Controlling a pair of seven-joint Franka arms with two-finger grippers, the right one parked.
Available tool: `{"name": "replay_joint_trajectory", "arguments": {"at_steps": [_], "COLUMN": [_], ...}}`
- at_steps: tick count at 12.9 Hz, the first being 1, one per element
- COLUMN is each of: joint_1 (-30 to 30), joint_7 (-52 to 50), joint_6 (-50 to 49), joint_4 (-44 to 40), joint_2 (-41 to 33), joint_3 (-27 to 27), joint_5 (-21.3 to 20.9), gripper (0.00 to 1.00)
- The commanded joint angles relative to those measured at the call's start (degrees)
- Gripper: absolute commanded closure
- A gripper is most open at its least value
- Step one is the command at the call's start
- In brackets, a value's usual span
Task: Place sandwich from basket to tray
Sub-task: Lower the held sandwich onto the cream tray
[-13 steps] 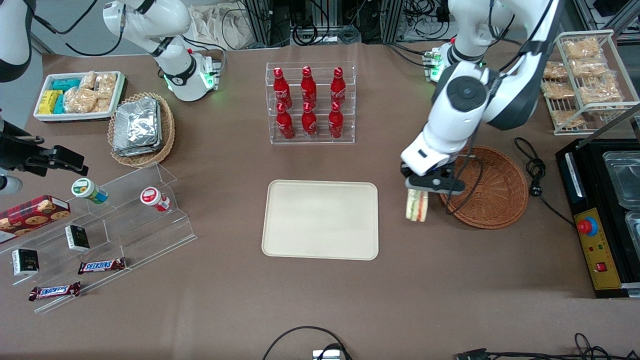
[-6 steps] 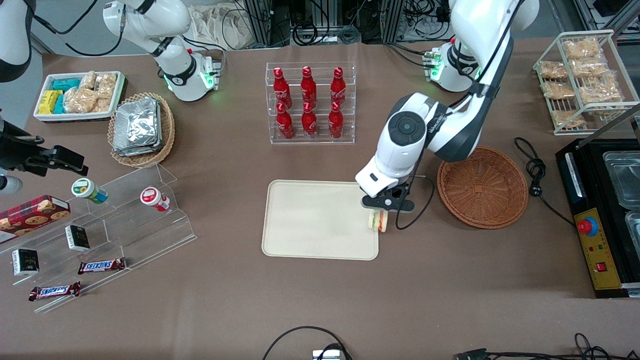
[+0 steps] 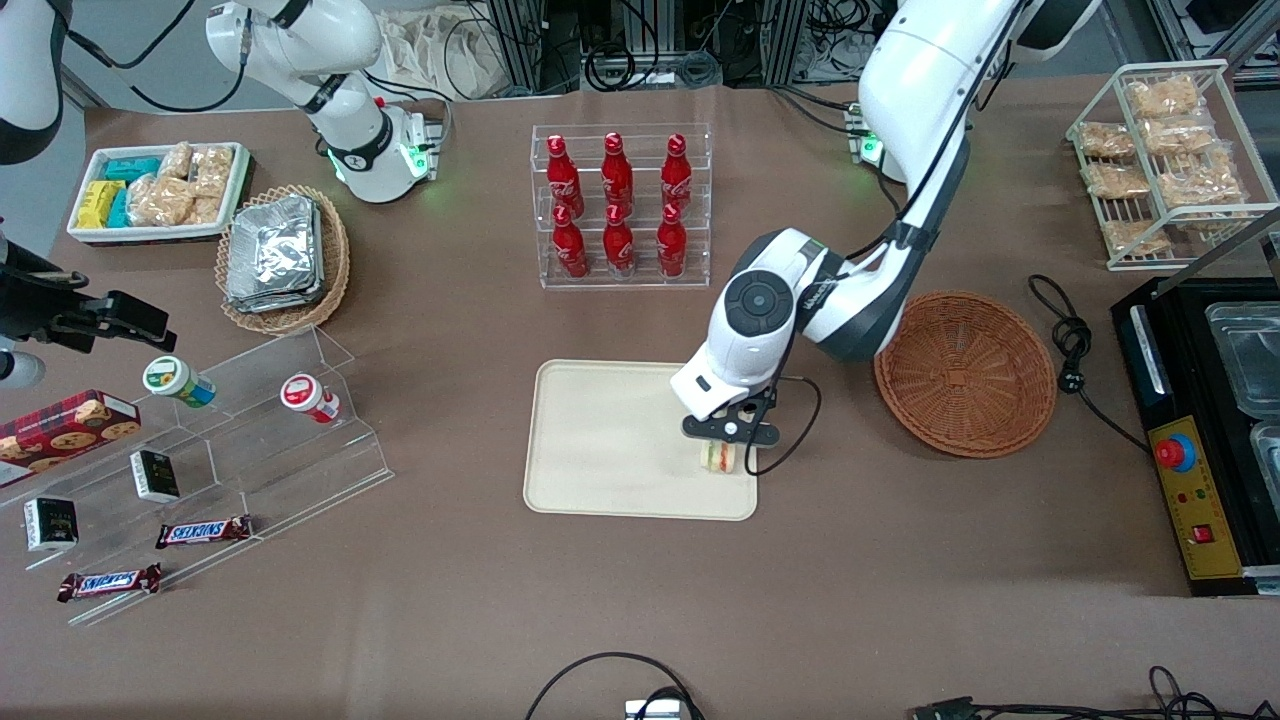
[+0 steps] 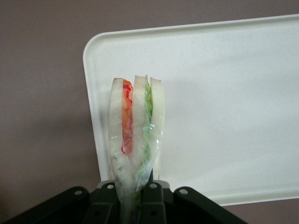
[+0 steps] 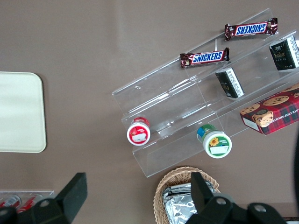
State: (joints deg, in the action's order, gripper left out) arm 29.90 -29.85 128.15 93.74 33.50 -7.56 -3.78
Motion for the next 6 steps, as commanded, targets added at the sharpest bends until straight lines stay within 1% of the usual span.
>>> {"name": "replay_joint_trajectory", "arguments": {"at_steps": [1,5,6], "joint_1": [0.9,1.9,1.9], "joint_7": [-0.6,-0.7,-0.7], "joint_6": [2.1,3.2,3.2], "joint_4": [-2.1,-2.1,-2.2], "joint_2": [3.0,5.2,5.6], "joint_3": [0.4,0.4,0.4], "joint_5": [0.4,0.0,0.0], "gripper": [0.88,0.88,0.85]}}
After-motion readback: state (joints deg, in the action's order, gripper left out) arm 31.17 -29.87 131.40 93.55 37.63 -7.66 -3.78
